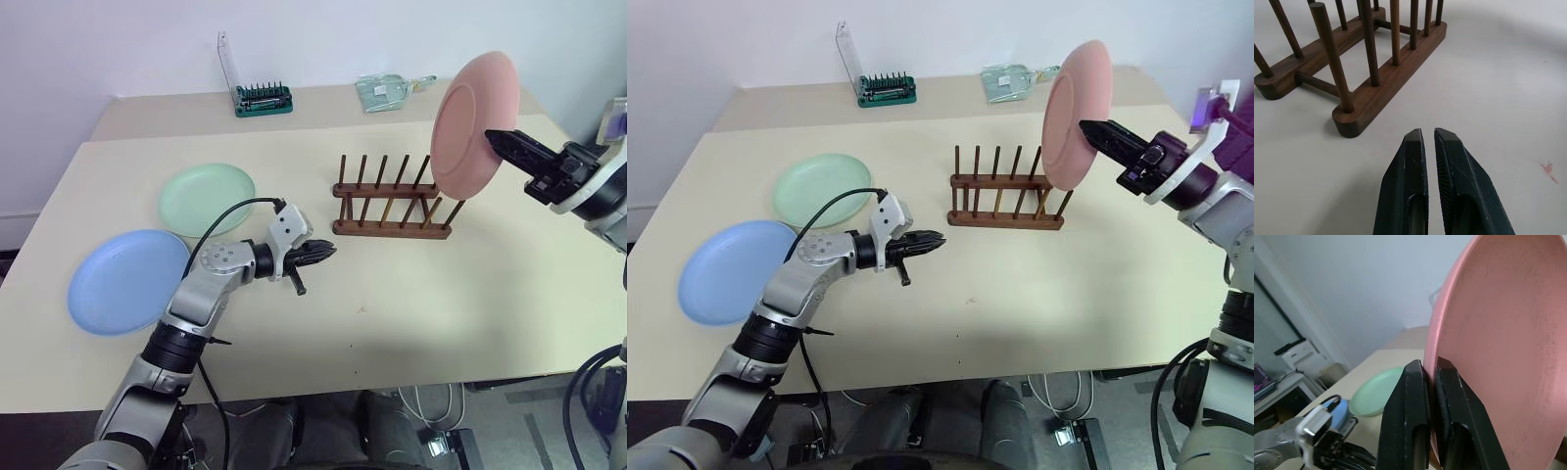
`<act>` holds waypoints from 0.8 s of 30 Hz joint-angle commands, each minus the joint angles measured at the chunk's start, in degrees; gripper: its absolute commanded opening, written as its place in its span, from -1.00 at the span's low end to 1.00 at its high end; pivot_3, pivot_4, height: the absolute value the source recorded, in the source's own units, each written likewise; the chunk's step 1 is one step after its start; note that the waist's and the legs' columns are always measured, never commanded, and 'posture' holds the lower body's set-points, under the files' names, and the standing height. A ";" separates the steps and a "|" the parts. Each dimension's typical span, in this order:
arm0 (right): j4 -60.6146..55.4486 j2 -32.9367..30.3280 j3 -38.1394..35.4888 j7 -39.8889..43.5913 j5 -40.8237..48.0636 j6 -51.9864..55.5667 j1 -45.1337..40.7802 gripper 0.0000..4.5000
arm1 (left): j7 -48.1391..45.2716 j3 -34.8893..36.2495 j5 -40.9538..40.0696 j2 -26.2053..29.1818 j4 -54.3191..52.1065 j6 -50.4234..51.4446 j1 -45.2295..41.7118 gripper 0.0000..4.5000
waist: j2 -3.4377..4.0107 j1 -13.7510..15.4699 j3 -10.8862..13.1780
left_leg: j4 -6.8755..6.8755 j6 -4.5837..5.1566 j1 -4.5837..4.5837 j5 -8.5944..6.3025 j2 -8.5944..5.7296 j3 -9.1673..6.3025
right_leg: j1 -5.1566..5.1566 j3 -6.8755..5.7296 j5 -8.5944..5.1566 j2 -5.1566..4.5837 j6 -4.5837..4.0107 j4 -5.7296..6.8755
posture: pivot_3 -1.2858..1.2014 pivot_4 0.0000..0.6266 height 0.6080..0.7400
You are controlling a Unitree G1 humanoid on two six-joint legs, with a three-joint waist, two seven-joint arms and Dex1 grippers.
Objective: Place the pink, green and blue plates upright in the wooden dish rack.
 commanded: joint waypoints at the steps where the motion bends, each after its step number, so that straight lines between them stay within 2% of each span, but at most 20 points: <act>1: 0.28 0.36 -0.66 0.28 -0.17 1.15 -1.11 -0.98 | -0.40 0.92 -1.22 0.30 -2.64 0.11 0.20 -0.85 | 0.00 0.00 0.00 | 0.00 0.00 0.00 0.00 0.00 0.00 | 0.00 0.00 0.00 0.00 0.00 0.00 | 0.03 -0.52 0.93; 3: 0.83 0.64 0.25 0.10 -1.96 0.80 -0.93 -0.98 | -0.46 0.78 -1.39 0.40 -2.75 0.18 0.17 -0.85 | 0.00 -0.04 0.00 | 0.00 0.00 0.00 0.00 0.00 0.00 | -0.01 0.00 0.00 0.00 0.00 0.00 | 0.03 -0.52 0.93; 6: 2.57 1.60 0.40 -1.38 -4.53 -1.12 -2.70 -0.58 | -0.48 0.80 -1.65 0.31 -2.51 0.28 -0.22 -0.85 | 0.00 -0.08 0.00 | 0.00 0.00 0.00 0.00 0.00 0.03 | -0.03 0.02 0.00 0.00 0.00 0.02 | 0.03 -0.52 0.93; 10: 3.87 2.46 -0.14 -4.84 -9.15 -5.32 -5.22 0.32 | -0.50 0.94 -1.88 0.40 -2.86 0.50 -0.11 -0.85 | 0.02 -0.04 -0.01 | 0.00 -0.05 -0.06 0.03 0.00 0.08 | -0.13 0.06 0.00 0.00 0.00 0.04 | 0.03 -0.52 0.93; 16: 1.37 -0.60 -0.28 -6.81 -19.32 -15.82 -5.42 0.32 | 0.62 3.11 -3.69 0.48 -4.92 2.28 0.78 -0.85 | 0.03 0.01 -0.01 | 0.02 -0.08 -0.27 0.05 -0.01 0.08 | -0.30 0.05 0.01 0.00 0.01 0.05 | 0.03 -0.52 0.93; 18: -1.40 -3.74 -0.74 -6.72 -23.76 -20.19 -5.06 0.35 | 5.02 9.43 -7.38 -1.03 -6.81 4.18 0.66 -0.60 | 0.05 0.01 0.00 | 0.05 -0.08 -0.42 0.05 -0.01 0.08 | -0.44 0.05 0.01 0.00 0.01 0.07 | 0.03 -0.52 0.93; 20: -4.71 -5.39 -1.09 -5.66 -24.18 -20.69 -4.48 0.35 | 9.82 15.02 -9.85 -2.37 -7.80 5.67 -0.02 -0.27 | 0.05 -0.02 0.00 | 0.10 -0.14 -0.73 0.09 -0.01 0.07 | -0.78 0.05 0.01 0.00 0.00 0.15 | 0.03 -0.52 0.93; 24: -20.79 -7.55 1.56 -0.21 -18.56 -16.75 -1.65 0.35 | 29.44 29.31 -8.17 -2.44 -6.86 10.87 -4.86 0.64 | 0.04 -0.64 0.00 | 0.04 -0.26 -0.78 0.15 0.09 0.07 | -0.92 0.05 0.05 0.08 -0.06 0.18 | 0.03 -0.52 0.93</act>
